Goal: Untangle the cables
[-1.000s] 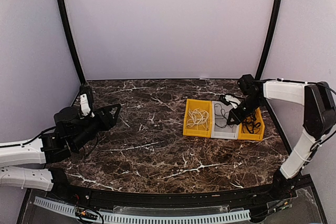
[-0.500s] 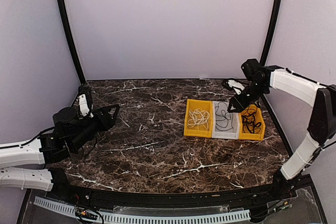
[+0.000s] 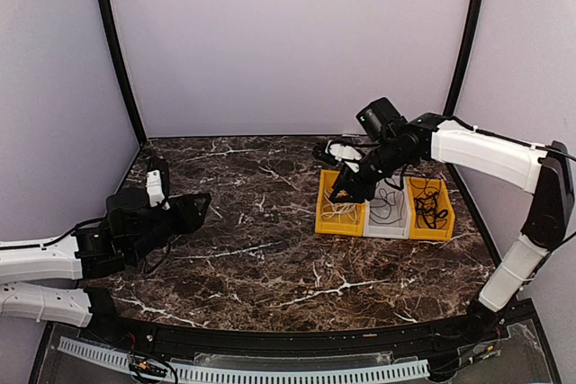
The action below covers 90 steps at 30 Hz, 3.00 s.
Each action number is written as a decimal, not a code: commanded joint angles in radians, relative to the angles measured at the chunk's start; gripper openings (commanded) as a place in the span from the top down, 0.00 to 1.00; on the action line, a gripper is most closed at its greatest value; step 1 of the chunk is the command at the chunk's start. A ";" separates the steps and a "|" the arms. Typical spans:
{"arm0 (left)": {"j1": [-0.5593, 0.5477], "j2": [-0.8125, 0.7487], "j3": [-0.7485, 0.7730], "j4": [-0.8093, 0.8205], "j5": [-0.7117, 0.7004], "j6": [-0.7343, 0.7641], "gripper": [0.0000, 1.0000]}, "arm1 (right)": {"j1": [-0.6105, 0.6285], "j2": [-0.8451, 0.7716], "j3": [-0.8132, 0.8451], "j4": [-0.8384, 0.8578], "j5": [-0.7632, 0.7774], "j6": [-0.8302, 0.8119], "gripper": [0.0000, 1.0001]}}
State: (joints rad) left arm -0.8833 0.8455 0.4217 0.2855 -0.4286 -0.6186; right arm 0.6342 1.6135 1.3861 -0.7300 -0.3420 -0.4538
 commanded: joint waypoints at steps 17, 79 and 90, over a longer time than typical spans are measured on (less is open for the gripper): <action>0.014 0.150 -0.104 -0.110 0.166 -0.197 0.45 | 0.244 0.618 0.441 0.028 -0.219 -0.028 0.56; 0.014 0.400 0.014 0.022 0.232 -0.085 0.45 | -0.408 -0.114 0.183 -0.084 -0.165 -0.059 1.00; 0.015 0.487 0.062 0.027 0.255 -0.055 0.45 | -0.474 -0.188 0.187 -0.124 -0.176 -0.065 1.00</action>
State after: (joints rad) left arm -0.8730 1.3159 0.4477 0.2966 -0.1886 -0.7013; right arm 0.1692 1.4883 1.5406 -0.8467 -0.5045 -0.5144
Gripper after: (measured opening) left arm 0.553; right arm 0.009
